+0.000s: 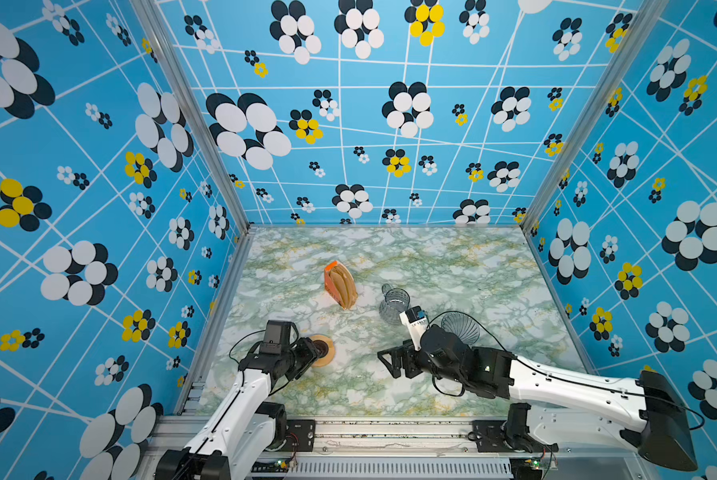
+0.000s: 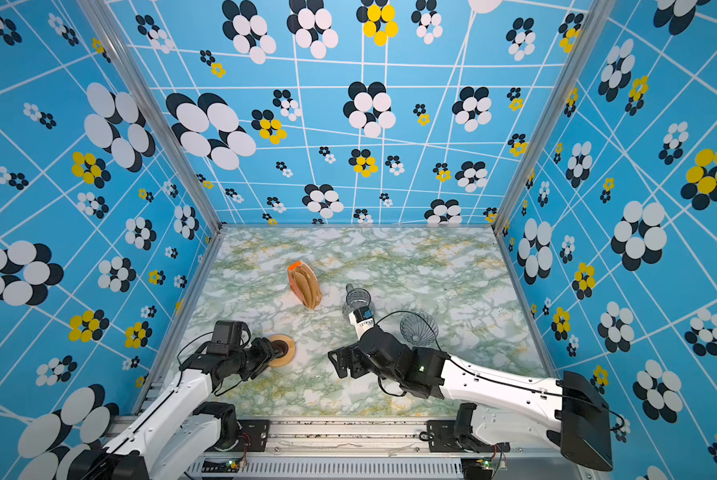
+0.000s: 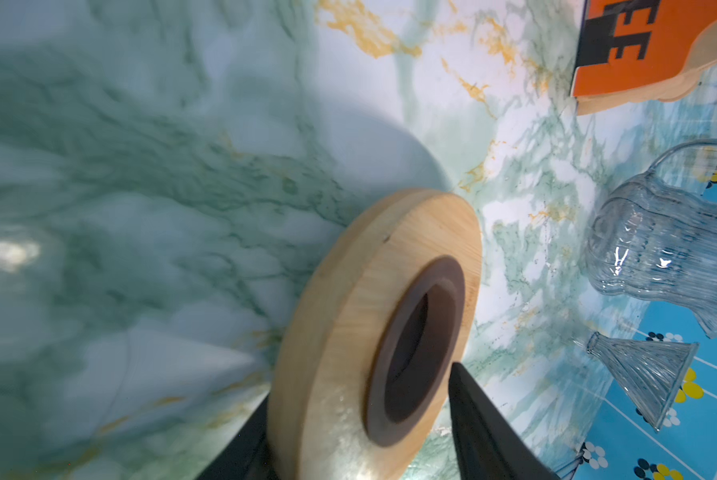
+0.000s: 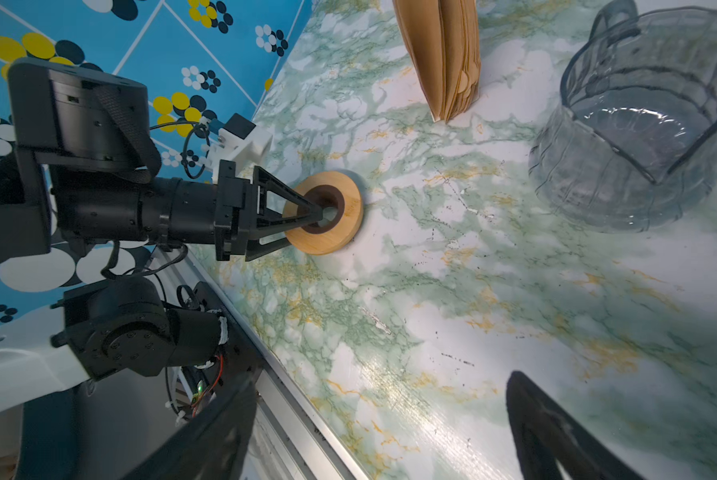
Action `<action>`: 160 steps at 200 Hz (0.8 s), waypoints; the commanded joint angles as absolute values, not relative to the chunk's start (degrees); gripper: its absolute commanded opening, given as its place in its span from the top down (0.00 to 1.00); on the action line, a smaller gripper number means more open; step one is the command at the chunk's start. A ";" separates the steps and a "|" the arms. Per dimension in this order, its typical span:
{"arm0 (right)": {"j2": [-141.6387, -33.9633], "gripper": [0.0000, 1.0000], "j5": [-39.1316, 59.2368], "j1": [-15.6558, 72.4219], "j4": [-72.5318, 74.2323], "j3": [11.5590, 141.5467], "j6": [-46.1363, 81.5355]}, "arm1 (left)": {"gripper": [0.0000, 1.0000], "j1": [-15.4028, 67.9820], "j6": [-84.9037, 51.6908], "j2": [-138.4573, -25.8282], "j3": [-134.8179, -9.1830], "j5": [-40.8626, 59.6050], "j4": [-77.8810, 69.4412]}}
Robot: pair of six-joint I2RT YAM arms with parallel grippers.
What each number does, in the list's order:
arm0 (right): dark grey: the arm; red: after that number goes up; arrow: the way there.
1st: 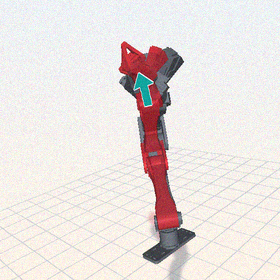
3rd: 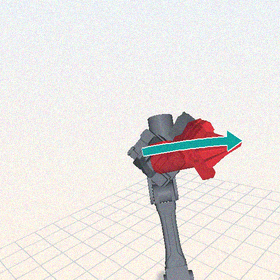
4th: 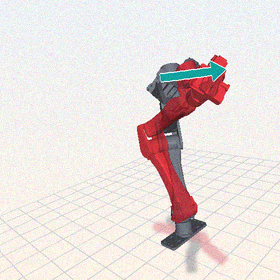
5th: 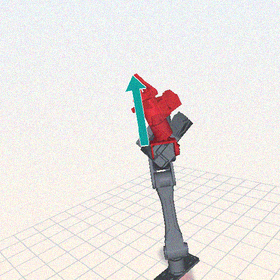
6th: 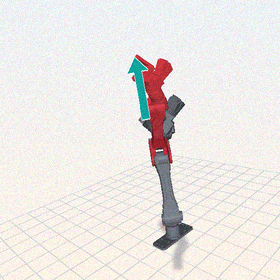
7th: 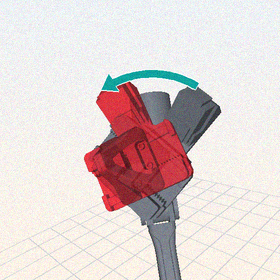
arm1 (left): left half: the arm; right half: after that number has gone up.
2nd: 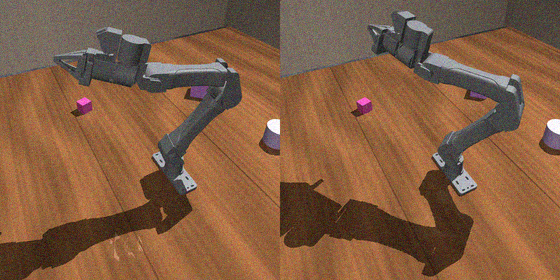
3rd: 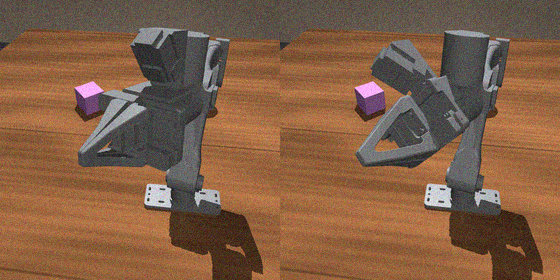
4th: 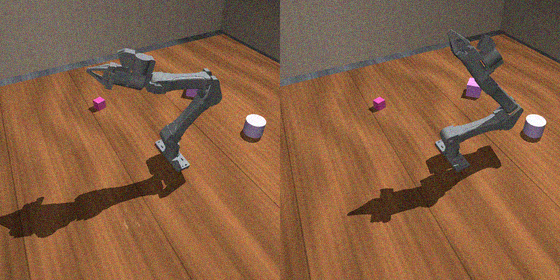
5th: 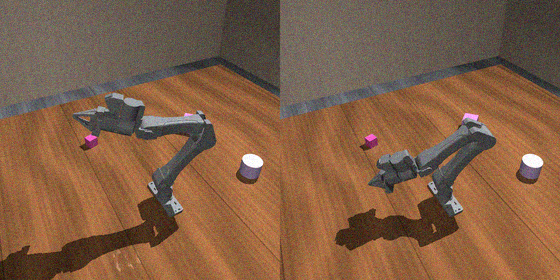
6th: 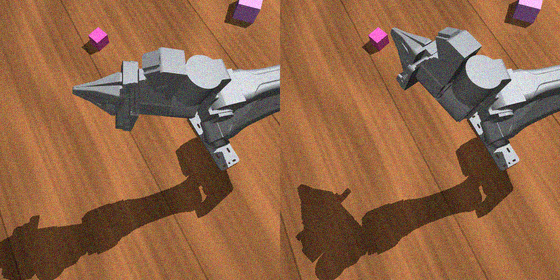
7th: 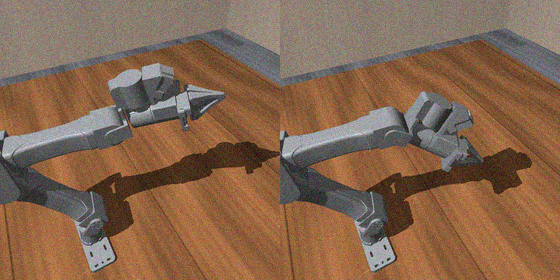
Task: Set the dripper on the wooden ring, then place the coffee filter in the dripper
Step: 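Close the left gripper on the ring edge while the right reaches over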
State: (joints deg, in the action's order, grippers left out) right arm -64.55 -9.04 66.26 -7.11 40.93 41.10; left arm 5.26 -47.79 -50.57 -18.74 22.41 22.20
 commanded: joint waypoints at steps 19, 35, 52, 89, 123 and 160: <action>-70.73 0.20 -8.54 66.49 -0.98 43.11 44.31 | 0.44 4.83 -43.97 -51.28 -18.31 26.32 17.42; -73.22 0.22 -7.60 66.45 -0.26 44.70 44.38 | 0.44 4.71 -42.72 -51.55 -18.63 26.13 18.36; -74.98 0.24 -7.27 66.45 0.78 45.45 44.30 | 0.45 4.75 -43.35 -51.60 -17.98 26.14 17.36; -75.27 0.25 -7.16 66.43 0.64 45.62 44.15 | 0.51 4.66 -46.45 -50.83 -16.71 25.93 15.10; -75.46 0.34 -7.87 66.43 -1.11 46.00 44.04 | 0.54 4.57 -48.03 -50.44 -16.15 26.30 14.31; -80.66 0.55 -7.48 66.45 -2.93 50.64 43.58 | 0.55 4.27 -48.60 -49.57 -16.10 25.97 14.98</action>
